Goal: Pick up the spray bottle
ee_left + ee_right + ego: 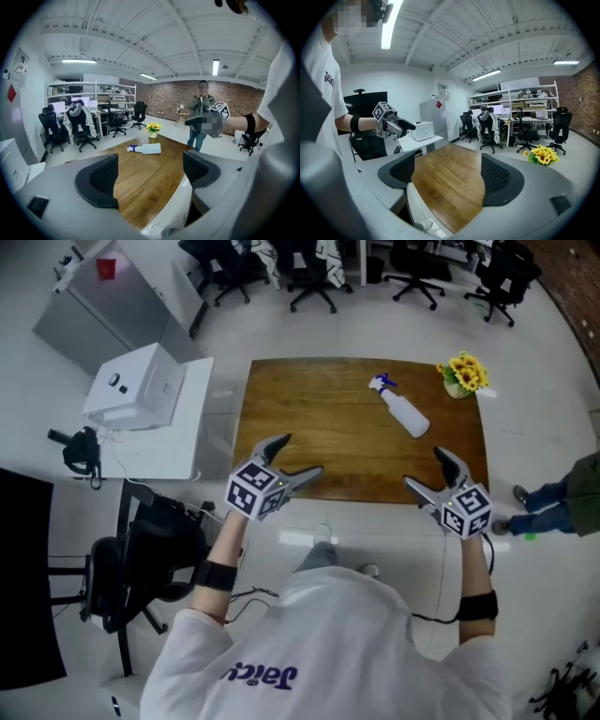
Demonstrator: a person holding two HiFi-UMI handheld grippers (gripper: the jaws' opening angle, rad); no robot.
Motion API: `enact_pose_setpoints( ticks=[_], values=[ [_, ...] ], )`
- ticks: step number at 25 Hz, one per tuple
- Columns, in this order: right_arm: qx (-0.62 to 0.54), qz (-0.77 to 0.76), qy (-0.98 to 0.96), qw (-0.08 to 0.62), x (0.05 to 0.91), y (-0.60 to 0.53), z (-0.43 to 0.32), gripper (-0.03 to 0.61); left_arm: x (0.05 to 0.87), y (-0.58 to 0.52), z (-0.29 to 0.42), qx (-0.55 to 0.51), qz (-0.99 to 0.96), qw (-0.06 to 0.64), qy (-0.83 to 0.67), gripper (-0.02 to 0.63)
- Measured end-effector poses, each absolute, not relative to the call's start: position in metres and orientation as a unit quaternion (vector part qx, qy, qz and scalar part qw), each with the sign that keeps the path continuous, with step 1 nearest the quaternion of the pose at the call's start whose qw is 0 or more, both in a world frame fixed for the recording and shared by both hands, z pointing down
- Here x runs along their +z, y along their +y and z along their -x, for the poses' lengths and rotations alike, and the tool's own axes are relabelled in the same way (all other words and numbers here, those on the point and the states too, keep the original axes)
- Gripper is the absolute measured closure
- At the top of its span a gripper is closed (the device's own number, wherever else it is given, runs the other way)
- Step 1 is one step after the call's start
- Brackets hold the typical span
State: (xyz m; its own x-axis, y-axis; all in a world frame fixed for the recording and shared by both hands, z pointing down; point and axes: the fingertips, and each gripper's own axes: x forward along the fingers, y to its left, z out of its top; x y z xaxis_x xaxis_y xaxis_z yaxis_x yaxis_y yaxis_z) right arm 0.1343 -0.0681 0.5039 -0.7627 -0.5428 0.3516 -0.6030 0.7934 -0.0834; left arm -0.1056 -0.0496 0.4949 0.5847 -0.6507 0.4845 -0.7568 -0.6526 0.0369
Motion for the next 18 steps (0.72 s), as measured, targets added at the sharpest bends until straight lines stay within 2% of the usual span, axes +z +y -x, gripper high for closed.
enact_pose_setpoints(
  ticks=[9,18],
  values=[
    [0.103,-0.319,-0.925,0.178,0.508,-0.114,-0.089,0.127,0.500,-0.112,0.132,0.221,-0.898,0.120,-0.362,0.178],
    [0.117,-0.272,-0.932,0.208,0.511,-0.161,-0.092,0.127,0.510,-0.159,0.119,0.207,-0.892,0.137,-0.379,0.178]
  ],
)
